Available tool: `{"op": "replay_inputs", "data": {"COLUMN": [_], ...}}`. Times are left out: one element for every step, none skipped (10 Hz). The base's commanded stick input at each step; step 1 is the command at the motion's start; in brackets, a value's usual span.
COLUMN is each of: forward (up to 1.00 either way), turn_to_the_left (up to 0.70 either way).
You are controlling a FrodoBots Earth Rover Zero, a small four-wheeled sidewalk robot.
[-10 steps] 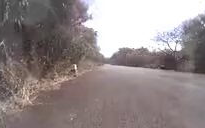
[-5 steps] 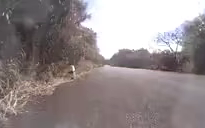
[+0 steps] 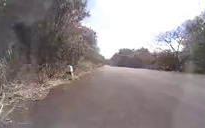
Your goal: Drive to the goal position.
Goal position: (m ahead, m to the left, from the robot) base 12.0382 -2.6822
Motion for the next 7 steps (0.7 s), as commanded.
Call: {"op": "replay_inputs", "data": {"forward": [0.5,0.5,0.5,0.5,0.5,0.5,0.5], "turn_to_the_left": [0.0,0.0,0.0,0.0,0.0,0.0,0.0]}}
